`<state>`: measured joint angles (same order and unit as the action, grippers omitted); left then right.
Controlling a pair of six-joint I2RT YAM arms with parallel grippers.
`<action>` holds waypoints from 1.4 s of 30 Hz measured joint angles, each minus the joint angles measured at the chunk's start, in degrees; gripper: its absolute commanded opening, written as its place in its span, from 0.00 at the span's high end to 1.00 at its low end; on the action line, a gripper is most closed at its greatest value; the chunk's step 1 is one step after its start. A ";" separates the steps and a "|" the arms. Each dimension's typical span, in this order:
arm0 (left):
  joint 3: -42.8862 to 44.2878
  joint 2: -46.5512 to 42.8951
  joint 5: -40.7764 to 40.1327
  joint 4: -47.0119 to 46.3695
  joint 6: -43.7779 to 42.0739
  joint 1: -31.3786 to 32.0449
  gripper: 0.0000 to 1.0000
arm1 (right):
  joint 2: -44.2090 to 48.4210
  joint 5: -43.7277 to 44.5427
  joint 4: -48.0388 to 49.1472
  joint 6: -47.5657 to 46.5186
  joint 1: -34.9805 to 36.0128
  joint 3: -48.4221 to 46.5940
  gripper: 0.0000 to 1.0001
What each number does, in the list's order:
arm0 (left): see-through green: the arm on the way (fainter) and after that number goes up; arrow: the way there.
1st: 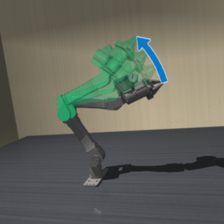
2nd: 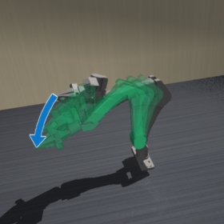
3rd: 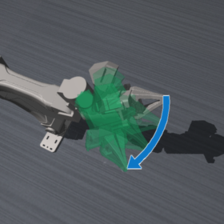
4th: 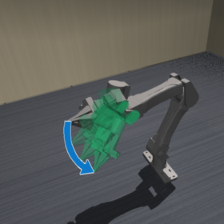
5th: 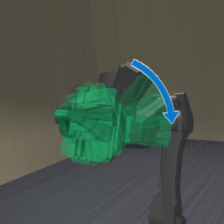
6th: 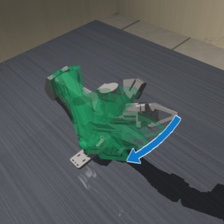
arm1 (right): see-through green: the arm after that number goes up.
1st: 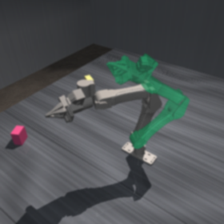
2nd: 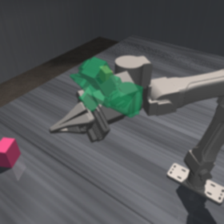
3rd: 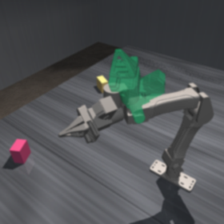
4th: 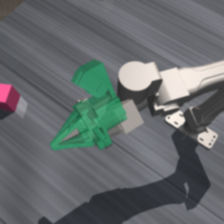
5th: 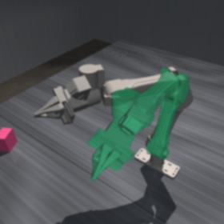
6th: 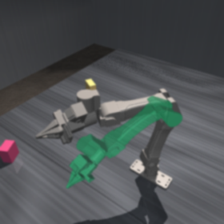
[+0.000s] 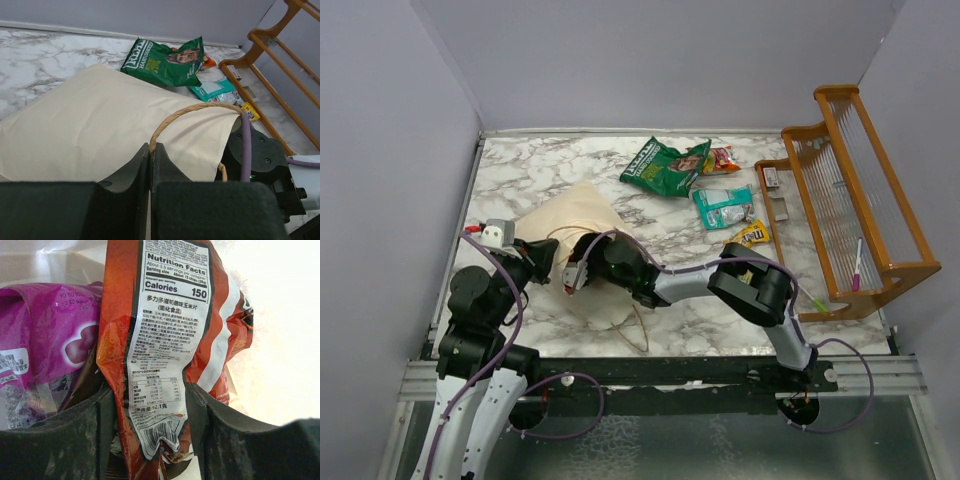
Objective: Take the snacks out of the paper bag
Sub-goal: Take out the snack from the paper bag.
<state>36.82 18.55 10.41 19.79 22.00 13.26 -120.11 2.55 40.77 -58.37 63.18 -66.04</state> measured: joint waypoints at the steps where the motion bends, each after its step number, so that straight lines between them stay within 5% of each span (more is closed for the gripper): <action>1: 0.00 0.00 0.00 0.00 0.00 0.00 1.00 | -0.55 0.33 -0.31 -0.33 -0.04 -0.98 0.53; 6: 0.00 0.00 0.00 0.00 0.00 0.00 1.00 | -1.57 1.01 -3.93 -0.24 -0.31 -4.20 0.73; 10: 0.00 -0.02 0.02 0.00 0.00 0.00 1.00 | -1.46 -0.04 -6.54 1.16 -0.37 -4.26 0.98; 24: 0.00 -0.02 0.00 0.00 0.00 0.26 1.00 | 8.31 -7.72 -11.30 11.41 -0.90 0.00 0.99; 42: 0.00 -0.02 0.00 0.00 0.02 0.37 1.00 | 25.83 -16.17 -5.11 26.16 1.44 15.80 0.99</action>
<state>36.82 18.52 10.41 19.79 22.02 13.63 -94.28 -13.63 35.66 -32.21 64.62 -50.24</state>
